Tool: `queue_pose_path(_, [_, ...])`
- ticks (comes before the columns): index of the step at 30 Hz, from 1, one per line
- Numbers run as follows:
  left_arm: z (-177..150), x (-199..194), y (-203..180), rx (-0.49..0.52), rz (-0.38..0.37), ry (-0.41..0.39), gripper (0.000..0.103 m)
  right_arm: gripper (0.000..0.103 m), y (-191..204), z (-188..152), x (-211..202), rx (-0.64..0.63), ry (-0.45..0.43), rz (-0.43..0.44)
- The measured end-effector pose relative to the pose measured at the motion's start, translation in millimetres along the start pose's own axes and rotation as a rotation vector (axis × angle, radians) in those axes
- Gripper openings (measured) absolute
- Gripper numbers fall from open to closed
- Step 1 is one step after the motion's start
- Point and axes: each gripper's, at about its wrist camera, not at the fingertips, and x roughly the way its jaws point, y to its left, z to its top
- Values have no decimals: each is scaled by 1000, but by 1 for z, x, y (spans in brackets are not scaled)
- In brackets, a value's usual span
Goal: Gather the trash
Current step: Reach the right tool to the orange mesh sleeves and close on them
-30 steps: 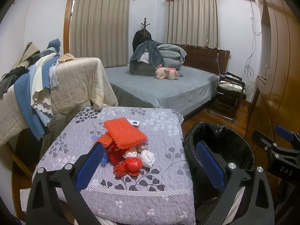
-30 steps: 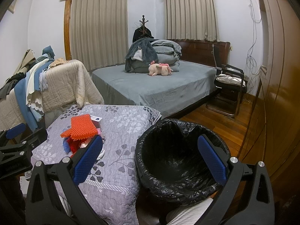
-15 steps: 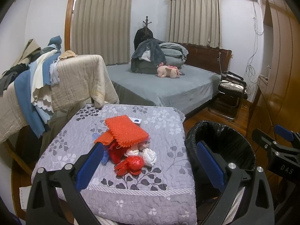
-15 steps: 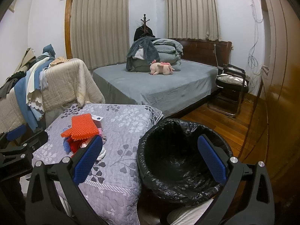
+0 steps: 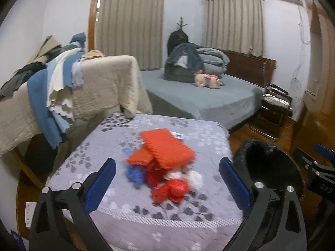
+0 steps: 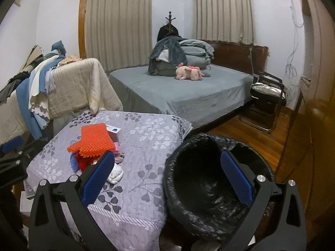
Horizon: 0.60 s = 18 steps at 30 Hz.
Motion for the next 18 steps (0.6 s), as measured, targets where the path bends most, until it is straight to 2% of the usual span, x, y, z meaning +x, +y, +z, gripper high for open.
queue_pose_path(7, [2,39,39,-15,97,-12,97,98,31,11,51,-50,6,52])
queue_pose_path(15, [1,93,71,-20,108,6,97,98,79,20,121,-95,56,145])
queue_pose_path(18, [-2,114,78,-19,115,39,97,98,96,19,146,-114,85,175])
